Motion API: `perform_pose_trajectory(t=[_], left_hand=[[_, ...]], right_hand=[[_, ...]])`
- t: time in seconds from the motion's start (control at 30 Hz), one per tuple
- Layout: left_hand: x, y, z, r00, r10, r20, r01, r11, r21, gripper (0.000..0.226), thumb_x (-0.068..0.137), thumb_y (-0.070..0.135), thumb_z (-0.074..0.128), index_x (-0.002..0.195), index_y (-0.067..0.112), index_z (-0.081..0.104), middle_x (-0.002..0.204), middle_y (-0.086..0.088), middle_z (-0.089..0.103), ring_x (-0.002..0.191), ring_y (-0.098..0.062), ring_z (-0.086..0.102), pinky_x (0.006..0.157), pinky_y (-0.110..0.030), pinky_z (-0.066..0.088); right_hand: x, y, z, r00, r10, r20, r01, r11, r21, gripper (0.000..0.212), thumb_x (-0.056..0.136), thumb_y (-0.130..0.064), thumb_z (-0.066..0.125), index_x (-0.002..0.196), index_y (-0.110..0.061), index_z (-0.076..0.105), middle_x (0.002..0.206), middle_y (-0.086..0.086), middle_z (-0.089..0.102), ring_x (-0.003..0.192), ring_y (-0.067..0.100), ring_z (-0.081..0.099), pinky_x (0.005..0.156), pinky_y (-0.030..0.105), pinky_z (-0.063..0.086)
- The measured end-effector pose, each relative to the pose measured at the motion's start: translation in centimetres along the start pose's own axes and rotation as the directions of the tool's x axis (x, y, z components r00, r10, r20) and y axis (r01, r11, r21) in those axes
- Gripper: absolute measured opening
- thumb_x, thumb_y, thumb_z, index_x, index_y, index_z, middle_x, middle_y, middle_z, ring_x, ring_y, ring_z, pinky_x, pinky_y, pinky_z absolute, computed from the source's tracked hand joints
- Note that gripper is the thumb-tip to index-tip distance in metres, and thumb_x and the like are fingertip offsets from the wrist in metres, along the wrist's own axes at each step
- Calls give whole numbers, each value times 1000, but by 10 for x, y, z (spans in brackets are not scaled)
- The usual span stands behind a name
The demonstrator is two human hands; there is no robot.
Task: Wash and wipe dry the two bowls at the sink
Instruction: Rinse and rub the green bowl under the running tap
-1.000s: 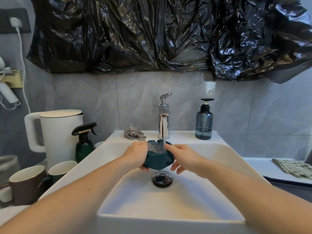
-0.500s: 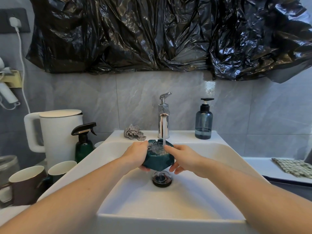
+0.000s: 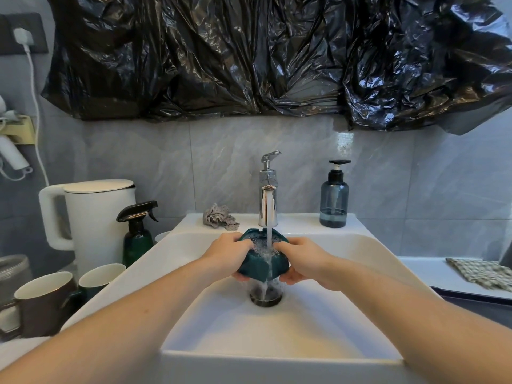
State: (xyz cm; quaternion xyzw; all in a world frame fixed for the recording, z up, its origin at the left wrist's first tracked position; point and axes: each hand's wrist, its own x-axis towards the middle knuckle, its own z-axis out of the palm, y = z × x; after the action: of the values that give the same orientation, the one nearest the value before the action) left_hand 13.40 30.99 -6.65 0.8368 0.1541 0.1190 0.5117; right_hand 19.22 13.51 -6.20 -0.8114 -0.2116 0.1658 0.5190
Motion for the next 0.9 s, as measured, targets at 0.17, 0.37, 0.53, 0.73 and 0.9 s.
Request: perform_pose_trajectory(t=[0.17, 0.37, 0.53, 0.73, 0.9], left_hand=[[1, -1, 1, 999, 25, 30, -24, 1000, -17, 20, 101, 16, 54, 112, 11, 70, 108, -19, 75, 91, -38, 77, 66, -51, 67], [0, -2, 3, 995, 79, 68, -80, 997, 7, 24, 103, 13, 50, 117, 20, 69, 113, -13, 74, 92, -34, 78, 66, -45, 67], [-4, -1, 3, 987, 138, 87, -143, 988, 56, 30, 104, 10, 48, 126, 21, 65, 116, -10, 72, 87, -28, 78, 56, -32, 61], [-4, -3, 0, 973, 198, 116, -214, 965, 153, 38, 101, 8, 50, 130, 27, 64, 114, -6, 74, 93, -27, 77, 63, -35, 63], [-5, -5, -2, 955, 286, 77, -296, 923, 246, 43, 94, 4, 57, 129, 26, 66, 113, 1, 73, 103, -21, 68, 84, -36, 59]], right_hand=[[2, 1, -1, 999, -6, -47, 5, 1000, -21, 30, 106, -33, 45, 126, -17, 60, 99, 9, 70, 63, 19, 66, 64, 26, 61], [0, 1, -1, 998, -14, -64, 8, 995, -95, 30, 106, -34, 43, 131, -20, 54, 98, 7, 70, 67, 18, 65, 54, 19, 54], [-1, -1, -1, 999, 3, -52, -9, 993, -115, 36, 105, -35, 46, 137, -19, 48, 110, 11, 69, 66, 17, 64, 55, 19, 53], [-2, 1, -2, 999, 12, -36, -16, 992, -122, 30, 102, -31, 54, 128, -17, 49, 106, 7, 67, 70, 17, 70, 58, 21, 57], [-5, -3, -2, 1000, -12, -4, 12, 989, -150, 31, 100, -24, 61, 126, -19, 44, 111, 6, 61, 79, 18, 72, 60, 22, 60]])
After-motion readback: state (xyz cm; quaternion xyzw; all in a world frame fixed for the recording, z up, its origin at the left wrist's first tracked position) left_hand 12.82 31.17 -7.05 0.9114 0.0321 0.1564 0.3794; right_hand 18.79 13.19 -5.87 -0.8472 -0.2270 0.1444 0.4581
